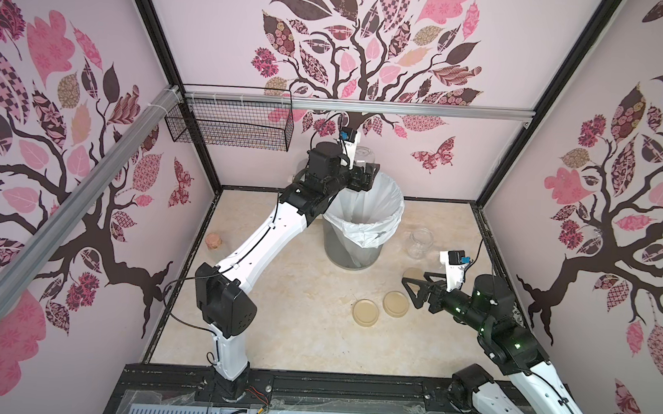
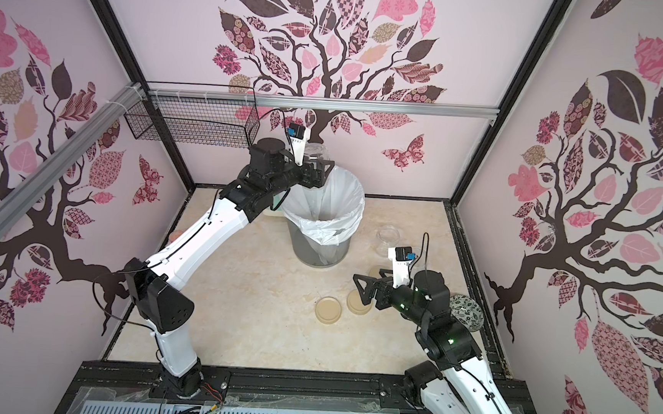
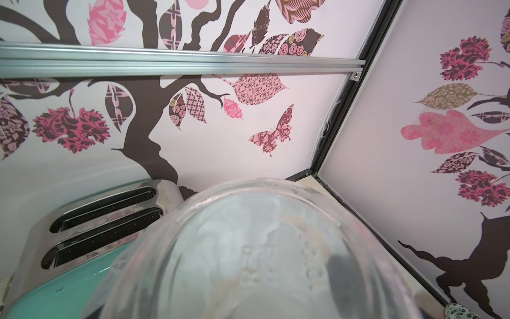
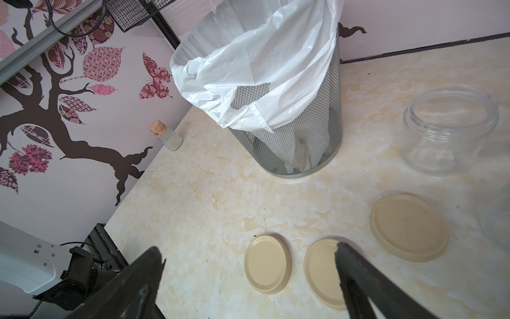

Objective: Empty moldy rice from jars
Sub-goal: Pour the moldy rice from the jar into the trash bin.

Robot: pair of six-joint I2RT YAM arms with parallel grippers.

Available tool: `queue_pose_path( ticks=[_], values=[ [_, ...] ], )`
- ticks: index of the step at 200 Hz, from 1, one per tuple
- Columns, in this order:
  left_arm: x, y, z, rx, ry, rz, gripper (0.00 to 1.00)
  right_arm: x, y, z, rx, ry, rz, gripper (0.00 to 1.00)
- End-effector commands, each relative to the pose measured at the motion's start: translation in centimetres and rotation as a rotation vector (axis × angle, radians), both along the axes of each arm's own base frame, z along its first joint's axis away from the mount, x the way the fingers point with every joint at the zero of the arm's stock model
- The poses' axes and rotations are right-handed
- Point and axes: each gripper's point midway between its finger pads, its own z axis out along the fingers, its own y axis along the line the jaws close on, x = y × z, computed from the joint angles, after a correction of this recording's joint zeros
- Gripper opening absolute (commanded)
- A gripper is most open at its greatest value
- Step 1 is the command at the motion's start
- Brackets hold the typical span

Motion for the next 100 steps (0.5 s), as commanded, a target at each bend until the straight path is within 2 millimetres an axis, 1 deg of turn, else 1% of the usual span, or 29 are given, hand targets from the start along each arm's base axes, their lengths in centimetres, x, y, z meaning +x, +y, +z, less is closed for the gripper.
queue_pose_path(
  ticks=[1, 7, 13, 15, 19, 38, 72, 85, 100],
  values=[
    [-0.5, 0.9, 4.4, 0.011, -0.174, 0.034, 0.70, -0.4, -0.1, -0.2, 0.005, 0.015, 0.003, 1.00],
    [-0.6, 0.7, 4.3, 0.021, -0.185, 0.035, 0.70, -0.5, -0.1, -0.3, 0.004, 0.016, 0.005, 0.99],
    [-0.7, 0.8, 5.0, 0.019, -0.217, 0.043, 0.70, -0.5, -0.1, -0.3, 0.003, 0.017, 0.005, 1.00],
    [-0.6, 0.7, 4.2, 0.029, -0.209, 0.046, 0.70, -0.5, -0.1, -0.3, 0.002, 0.016, 0.004, 0.99],
    [-0.6, 0.7, 3.9, 0.031, -0.218, 0.051, 0.70, -0.5, -0.2, -0.3, 0.001, 0.017, 0.001, 0.99],
    [-0.8, 0.6, 3.8, 0.051, -0.261, 0.058, 0.70, -0.5, -0.1, -0.5, 0.004, 0.019, 0.006, 1.00],
    [-0.5, 0.8, 3.9, 0.122, -0.310, 0.092, 0.70, -0.5, -0.2, -0.7, 0.002, 0.023, 0.000, 0.99],
    [-0.7, 0.5, 3.8, 0.153, -0.341, 0.087, 0.70, -0.6, -0.1, -0.7, 0.003, 0.025, 0.007, 1.00],
    [-0.5, 0.5, 3.6, 0.184, -0.372, 0.102, 0.70, -0.6, -0.1, -0.7, 0.003, 0.026, 0.003, 0.99]
  ],
)
